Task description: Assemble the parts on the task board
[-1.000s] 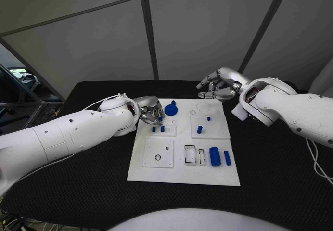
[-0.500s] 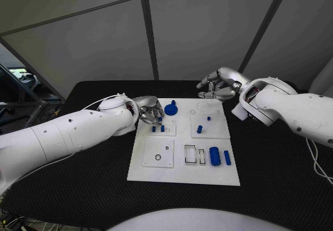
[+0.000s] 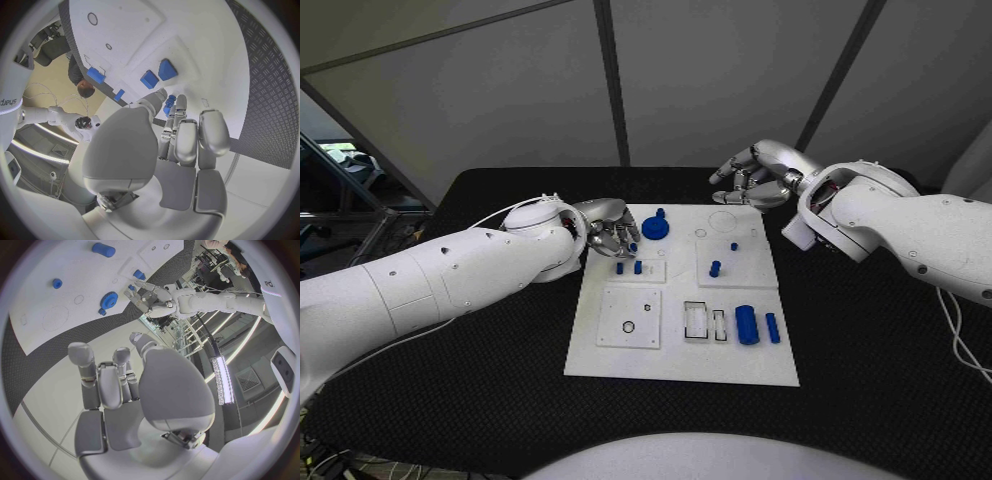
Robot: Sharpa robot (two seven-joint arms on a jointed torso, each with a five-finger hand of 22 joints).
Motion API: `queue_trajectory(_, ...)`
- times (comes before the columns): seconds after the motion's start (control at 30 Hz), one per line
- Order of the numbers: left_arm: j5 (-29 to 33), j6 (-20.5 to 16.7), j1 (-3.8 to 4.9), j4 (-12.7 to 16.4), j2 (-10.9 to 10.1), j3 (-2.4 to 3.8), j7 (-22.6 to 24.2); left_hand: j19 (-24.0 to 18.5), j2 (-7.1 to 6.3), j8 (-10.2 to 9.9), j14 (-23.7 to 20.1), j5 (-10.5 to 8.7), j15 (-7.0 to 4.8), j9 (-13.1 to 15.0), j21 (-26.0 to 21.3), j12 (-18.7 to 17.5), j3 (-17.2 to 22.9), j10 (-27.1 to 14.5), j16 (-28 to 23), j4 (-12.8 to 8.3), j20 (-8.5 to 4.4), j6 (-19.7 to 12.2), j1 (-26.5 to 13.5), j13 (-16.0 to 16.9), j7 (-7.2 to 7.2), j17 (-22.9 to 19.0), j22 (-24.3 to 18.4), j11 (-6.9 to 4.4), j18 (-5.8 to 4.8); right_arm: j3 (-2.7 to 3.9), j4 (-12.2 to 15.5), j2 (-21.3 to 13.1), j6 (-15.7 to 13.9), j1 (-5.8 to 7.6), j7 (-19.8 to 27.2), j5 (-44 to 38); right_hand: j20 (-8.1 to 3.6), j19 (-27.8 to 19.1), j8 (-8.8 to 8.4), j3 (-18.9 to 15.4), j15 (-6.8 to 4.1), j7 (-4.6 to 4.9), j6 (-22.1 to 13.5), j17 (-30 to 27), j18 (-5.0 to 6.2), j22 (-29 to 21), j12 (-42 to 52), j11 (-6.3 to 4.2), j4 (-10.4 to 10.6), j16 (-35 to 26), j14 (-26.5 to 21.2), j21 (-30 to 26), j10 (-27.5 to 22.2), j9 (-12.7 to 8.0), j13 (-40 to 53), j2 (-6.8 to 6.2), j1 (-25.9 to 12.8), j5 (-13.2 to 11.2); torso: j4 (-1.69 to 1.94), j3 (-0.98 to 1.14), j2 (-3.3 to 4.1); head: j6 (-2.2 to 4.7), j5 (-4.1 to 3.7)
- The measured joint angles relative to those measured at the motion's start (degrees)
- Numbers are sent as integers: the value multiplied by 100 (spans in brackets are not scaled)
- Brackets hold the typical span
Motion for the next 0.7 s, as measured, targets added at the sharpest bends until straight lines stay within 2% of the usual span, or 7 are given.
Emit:
queue_trajectory(0.17, 3, -9, -8, 29, -74, 72, 9, -13, 24, 0, 0, 0, 0, 3, -135, 0, -16, 0, 0, -16, -13, 1, 24, 7, 1, -55, 0, 0, 1, 0, -20, -8, -2, 0, 1, 0, 0, 0, 0, 14, 0, 0, 0, -17, 0, -23, -13, 0, -14, -32, 0, -35, 0, 0, -33, 0, 0, 0, -1, -1, 0, 11, 4)
queue_trajectory(0.37, 203, -1, 1, 221, -386, 359, 51, -197, 46, 40, -41, 0, 41, 18, -565, -77, -84, -259, -72, 21, 32, 62, 46, 1, 62, -255, -2, 116, -2, 0, -115, -70, -20, 0, 5, -19, -26, -247, 115, 259, -1, -22, 47, -402, 94, -384, -1173, -15, -48, -401, 1, -320, -647, 3, -1199, -26, 26, 20, -1, -4, -3, 36, -24)
queue_trajectory(0.43, 364, -4, 13, 279, -500, 434, 67, -229, 48, 40, -62, 0, 62, 17, -645, -100, -107, -290, -78, 43, 59, 63, 44, -1, 62, -289, -30, 106, -702, 0, -130, -99, -28, 0, -1, -60, -53, -278, 134, 386, -22, -35, 179, -582, 93, -476, -1593, -32, -77, -573, 19, -392, -709, 8, -1537, -62, 62, -23, -1, -4, -5, 51, -45)
queue_trajectory(0.47, 506, -15, 28, 314, -578, 470, 85, -298, 68, 40, -66, 0, 66, 18, -757, -106, -126, -303, -112, 63, 50, 80, 25, -1, 80, -321, -92, 119, -699, 0, -142, -114, -30, 0, -8, -109, -53, -278, 134, 457, -33, -41, 251, -668, 93, -489, -1856, -33, -86, -658, 8, -400, -711, 8, -1751, -83, 114, -74, 1, -5, -6, 57, -52)
queue_trajectory(0.5, 639, -34, 37, 344, -642, 494, 109, -444, 111, 40, -140, 0, 89, 17, -1053, -106, -157, -332, -182, 93, 64, 115, -18, 0, 115, -439, -254, 147, -574, -1, -149, -126, -29, 0, -14, -162, -53, -278, 169, 528, -33, -53, 353, -761, 93, -488, -2165, -41, -114, -747, 8, -400, -719, 11, -1996, -92, 142, -138, 2, -7, -7, 63, -58)
queue_trajectory(0.53, 798, -62, 46, 372, -714, 514, 140, -623, 147, 61, -235, 0, 111, 21, -1415, -102, -175, -350, -271, 112, 80, 162, -54, 7, 157, -594, -453, 166, -324, -5, -155, -136, -27, 0, -24, -232, -56, -275, 183, 581, -33, -65, 450, -810, 93, -462, -2451, -42, -149, -799, 8, -400, -715, 15, -2227, -97, 191, -216, 2, -7, -7, 75, -66)
queue_trajectory(0.7, 1944, -362, 69, 492, -1075, 552, 508, -1377, 357, 200, -548, 0, 157, 58, -2972, 121, -182, -351, -559, 119, 141, 453, 11, 98, 204, -1116, -1317, 167, -226, -55, -140, -205, 49, -16, -117, -835, -74, -112, 87, 762, -32, -93, 732, -769, 93, -231, -3691, -29, -272, -803, 9, -241, -235, -5, -3260, -136, 227, -473, 0, -4, -9, 120, -137)
